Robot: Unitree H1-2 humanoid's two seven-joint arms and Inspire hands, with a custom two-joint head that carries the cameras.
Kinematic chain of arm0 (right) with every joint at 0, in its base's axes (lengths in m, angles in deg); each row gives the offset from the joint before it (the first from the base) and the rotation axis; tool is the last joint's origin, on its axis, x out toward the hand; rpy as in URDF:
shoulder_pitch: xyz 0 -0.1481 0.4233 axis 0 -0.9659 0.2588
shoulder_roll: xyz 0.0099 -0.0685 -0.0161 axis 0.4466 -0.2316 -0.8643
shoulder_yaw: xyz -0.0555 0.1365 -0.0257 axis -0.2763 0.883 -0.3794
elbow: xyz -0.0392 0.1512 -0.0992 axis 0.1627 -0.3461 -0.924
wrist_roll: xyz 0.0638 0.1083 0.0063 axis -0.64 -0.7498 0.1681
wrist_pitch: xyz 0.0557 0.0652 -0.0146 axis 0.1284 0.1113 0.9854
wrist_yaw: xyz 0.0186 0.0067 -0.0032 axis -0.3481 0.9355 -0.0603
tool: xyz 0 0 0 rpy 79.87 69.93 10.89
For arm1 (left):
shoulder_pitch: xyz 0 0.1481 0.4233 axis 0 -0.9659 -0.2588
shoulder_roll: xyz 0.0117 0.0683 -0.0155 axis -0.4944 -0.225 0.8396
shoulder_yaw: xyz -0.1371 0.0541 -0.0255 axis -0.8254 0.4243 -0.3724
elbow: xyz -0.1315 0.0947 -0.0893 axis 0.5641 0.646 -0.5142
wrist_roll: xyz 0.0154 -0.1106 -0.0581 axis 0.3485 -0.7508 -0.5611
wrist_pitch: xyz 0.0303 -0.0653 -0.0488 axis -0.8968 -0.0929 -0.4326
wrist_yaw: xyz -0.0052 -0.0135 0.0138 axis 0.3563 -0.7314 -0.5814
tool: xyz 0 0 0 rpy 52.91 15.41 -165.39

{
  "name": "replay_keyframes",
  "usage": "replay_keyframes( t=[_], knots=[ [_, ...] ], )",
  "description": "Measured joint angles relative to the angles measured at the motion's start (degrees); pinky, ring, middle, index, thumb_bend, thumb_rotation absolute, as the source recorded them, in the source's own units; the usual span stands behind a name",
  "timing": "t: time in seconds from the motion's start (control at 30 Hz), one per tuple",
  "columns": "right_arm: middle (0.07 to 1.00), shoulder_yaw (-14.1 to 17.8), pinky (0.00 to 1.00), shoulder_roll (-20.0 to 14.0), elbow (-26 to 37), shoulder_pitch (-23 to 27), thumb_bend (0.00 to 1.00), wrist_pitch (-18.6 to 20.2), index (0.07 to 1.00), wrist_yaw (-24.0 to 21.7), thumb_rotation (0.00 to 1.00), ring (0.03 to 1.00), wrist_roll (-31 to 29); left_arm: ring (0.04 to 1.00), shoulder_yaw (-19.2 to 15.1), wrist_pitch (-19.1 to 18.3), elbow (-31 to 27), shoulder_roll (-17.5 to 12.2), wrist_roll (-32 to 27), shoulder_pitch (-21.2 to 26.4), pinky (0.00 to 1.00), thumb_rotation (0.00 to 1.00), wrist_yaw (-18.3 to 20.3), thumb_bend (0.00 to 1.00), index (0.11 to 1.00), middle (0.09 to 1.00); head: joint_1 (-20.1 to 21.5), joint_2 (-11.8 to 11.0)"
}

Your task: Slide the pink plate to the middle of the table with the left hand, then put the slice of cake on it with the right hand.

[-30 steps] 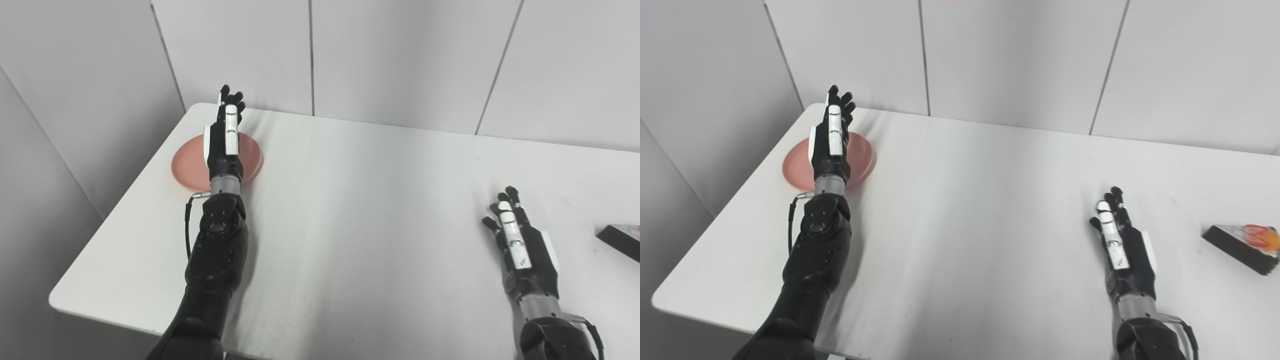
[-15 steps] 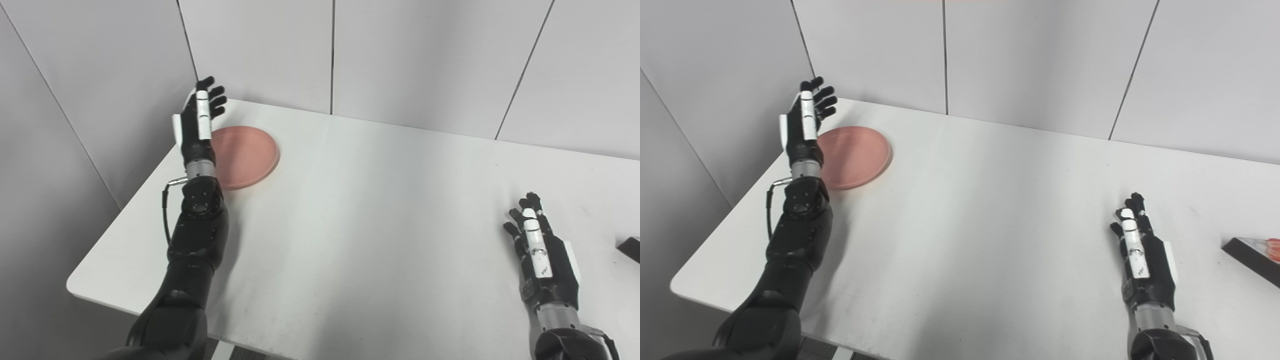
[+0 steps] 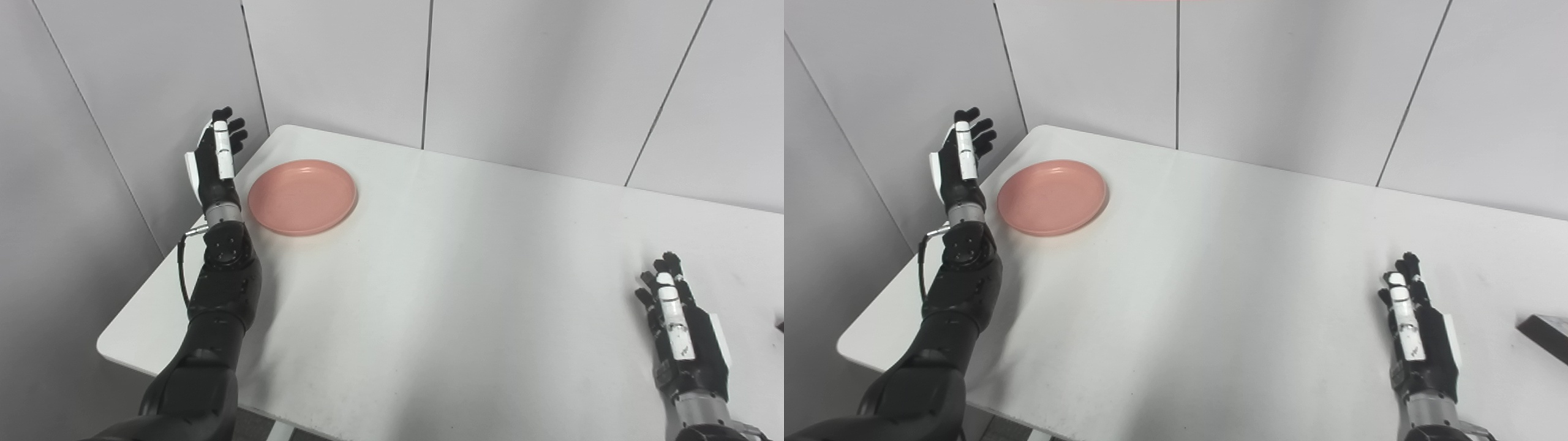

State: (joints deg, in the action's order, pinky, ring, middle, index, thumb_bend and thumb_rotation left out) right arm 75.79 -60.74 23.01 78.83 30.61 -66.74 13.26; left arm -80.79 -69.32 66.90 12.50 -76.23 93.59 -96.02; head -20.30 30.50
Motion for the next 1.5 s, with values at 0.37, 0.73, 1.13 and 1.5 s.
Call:
replay_keyframes(
  t=[0.37, 0.73, 1.13, 1.5],
  knots=[
    [0.979, 0.02, 1.00, -0.11, 0.05, -0.01, 0.52, 0.00, 0.978, -0.03, 0.78, 0.954, 0.23, 0.729, -0.40, 0.96, 6.84, -0.76, -1.92, 0.73, 0.71, 1.00, -0.06, 0.67, 0.731, 0.736, 0.00, -0.09],
    [0.976, 0.06, 1.00, -0.12, 0.09, -0.01, 0.53, -0.01, 0.976, -0.02, 0.79, 0.954, 0.27, 0.808, 2.49, 1.17, 10.24, -0.67, -2.87, 1.04, 0.79, 1.00, 4.46, 0.66, 0.796, 0.800, -0.09, 0.00],
    [0.987, 0.13, 1.00, -0.21, 0.61, -0.41, 0.51, 0.00, 0.987, 0.21, 0.80, 0.960, 0.82, 0.893, 2.81, -0.09, 11.26, -0.21, -6.20, 1.39, 0.93, 1.00, 9.70, 0.69, 0.873, 0.874, 0.26, 0.26],
    [0.982, 0.15, 1.00, -0.23, 0.74, -0.56, 0.52, 0.00, 0.987, 0.26, 0.79, 0.957, 0.88, 0.919, 3.36, -2.60, 11.00, -0.17, -7.41, 1.81, 0.97, 1.00, 12.16, 0.70, 0.899, 0.898, 0.44, 0.44]
  ],
)
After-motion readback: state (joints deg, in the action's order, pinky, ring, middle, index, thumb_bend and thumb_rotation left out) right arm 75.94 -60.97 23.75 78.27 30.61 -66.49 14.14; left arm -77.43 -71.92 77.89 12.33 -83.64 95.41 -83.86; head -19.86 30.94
